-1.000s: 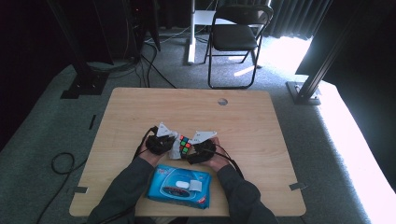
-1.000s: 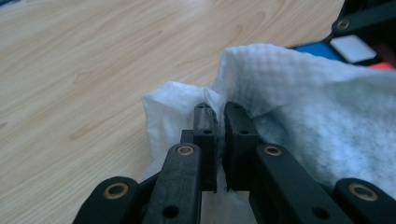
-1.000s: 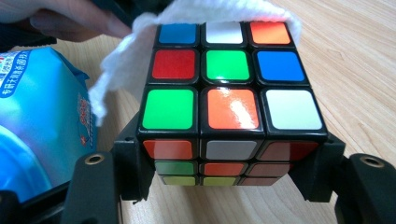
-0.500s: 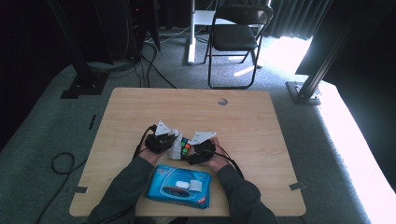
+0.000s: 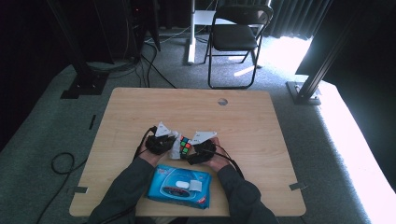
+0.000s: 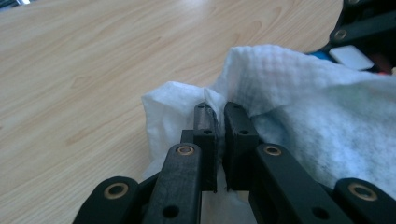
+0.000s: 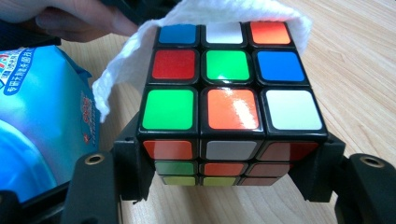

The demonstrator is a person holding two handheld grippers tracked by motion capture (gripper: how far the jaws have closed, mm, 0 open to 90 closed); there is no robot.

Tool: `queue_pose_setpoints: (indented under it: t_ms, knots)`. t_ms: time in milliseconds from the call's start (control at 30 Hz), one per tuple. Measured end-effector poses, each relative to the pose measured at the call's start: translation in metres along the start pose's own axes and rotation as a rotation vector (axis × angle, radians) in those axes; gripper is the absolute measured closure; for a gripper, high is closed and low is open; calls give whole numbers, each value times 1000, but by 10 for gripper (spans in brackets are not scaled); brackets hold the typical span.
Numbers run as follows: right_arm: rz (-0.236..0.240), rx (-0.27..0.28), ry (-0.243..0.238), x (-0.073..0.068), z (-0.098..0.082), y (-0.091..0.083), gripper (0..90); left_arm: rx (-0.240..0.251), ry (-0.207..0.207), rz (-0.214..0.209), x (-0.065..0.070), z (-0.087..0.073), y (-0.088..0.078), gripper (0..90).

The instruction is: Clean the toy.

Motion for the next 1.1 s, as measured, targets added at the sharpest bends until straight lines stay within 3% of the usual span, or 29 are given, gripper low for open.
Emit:
queue_pose_setpoints:
  t_ms: [700, 1100]
  knots:
    - [-16, 33, 14, 5, 5, -8, 341, -60, 35, 14, 1, -10, 8, 850]
    - [-16, 25, 17, 5, 2, -6, 341, -1, 34, 19, 4, 1, -6, 850]
Point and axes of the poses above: each handheld gripper's, and its own axes: y roughly forward along the jaws, z roughly out of its top, x roughly to its right, the point moved 3 cm from there along y, roughly forward along the jaws, and after that the axes turned 8 degrees about -x, right-handed, at the moved point
